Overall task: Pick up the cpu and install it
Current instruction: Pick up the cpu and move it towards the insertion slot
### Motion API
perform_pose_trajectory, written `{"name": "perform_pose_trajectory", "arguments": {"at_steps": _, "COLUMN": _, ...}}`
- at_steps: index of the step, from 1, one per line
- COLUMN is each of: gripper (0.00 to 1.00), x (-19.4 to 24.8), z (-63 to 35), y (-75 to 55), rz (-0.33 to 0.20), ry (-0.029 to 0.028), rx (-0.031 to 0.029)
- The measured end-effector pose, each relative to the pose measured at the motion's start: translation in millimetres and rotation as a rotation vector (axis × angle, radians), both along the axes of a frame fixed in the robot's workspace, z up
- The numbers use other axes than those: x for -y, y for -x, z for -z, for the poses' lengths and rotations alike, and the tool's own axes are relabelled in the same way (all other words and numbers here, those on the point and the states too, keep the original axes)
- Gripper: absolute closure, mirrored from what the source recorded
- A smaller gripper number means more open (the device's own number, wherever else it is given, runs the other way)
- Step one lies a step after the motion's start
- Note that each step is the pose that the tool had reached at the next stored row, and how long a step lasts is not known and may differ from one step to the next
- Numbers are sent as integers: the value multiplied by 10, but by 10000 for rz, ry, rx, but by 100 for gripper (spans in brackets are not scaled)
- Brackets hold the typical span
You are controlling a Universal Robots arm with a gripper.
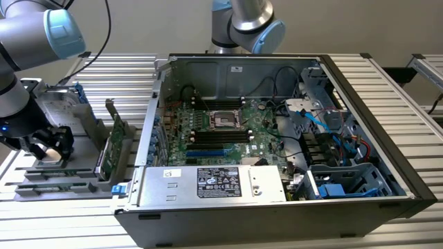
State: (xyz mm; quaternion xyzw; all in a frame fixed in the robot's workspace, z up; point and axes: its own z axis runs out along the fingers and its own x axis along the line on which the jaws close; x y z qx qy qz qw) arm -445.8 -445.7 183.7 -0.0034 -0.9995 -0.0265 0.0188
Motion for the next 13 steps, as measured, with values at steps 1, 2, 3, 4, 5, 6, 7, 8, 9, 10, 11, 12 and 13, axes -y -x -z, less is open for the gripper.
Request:
{"name": "perform_pose_trajectory", "arguments": {"at_steps": 1, "gripper": 37, "x": 0, "z": 0, "y": 0, "rz": 0, "ry": 0, "rx": 1}}
{"name": "perform_pose_trajectory", "arguments": {"at_steps": 2, "gripper": 37, "x": 0, "z": -1, "y": 0, "rz": 0, "ry": -1, "rx": 2}}
{"name": "perform_pose_trajectory", "arguments": {"at_steps": 3, "gripper": 37, "x": 0, "z": -2, "y": 0, "rz": 0, "ry": -1, "rx": 2}}
{"name": "perform_pose_trajectory", "arguments": {"at_steps": 4, "gripper": 37, "x": 0, "z": -3, "y": 0, "rz": 0, "ry": 0, "rx": 0}}
{"name": "perform_pose_trajectory", "arguments": {"at_steps": 5, "gripper": 37, "x": 0, "z": -4, "y": 0, "rz": 0, "ry": 0, "rx": 0}}
{"name": "perform_pose_trajectory", "arguments": {"at_steps": 6, "gripper": 37, "x": 0, "z": -4, "y": 0, "rz": 0, "ry": 0, "rx": 0}}
{"name": "perform_pose_trajectory", "arguments": {"at_steps": 7, "gripper": 37, "x": 0, "z": -4, "y": 0, "rz": 0, "ry": 0, "rx": 0}}
{"name": "perform_pose_trajectory", "arguments": {"at_steps": 8, "gripper": 37, "x": 0, "z": -4, "y": 0, "rz": 0, "ry": 0, "rx": 0}}
{"name": "perform_pose_trajectory", "arguments": {"at_steps": 9, "gripper": 37, "x": 0, "z": -4, "y": 0, "rz": 0, "ry": 0, "rx": 1}}
{"name": "perform_pose_trajectory", "arguments": {"at_steps": 10, "gripper": 37, "x": 0, "z": -4, "y": 0, "rz": 0, "ry": 0, "rx": 1}}
{"name": "perform_pose_trajectory", "arguments": {"at_steps": 11, "gripper": 37, "x": 0, "z": -4, "y": 0, "rz": 0, "ry": 0, "rx": 0}}
{"name": "perform_pose_trajectory", "arguments": {"at_steps": 12, "gripper": 37, "x": 0, "z": -4, "y": 0, "rz": 0, "ry": 0, "rx": -1}}
{"name": "perform_pose_trajectory", "arguments": {"at_steps": 13, "gripper": 37, "x": 0, "z": -5, "y": 1, "rz": 1, "ry": 1, "rx": -3}}
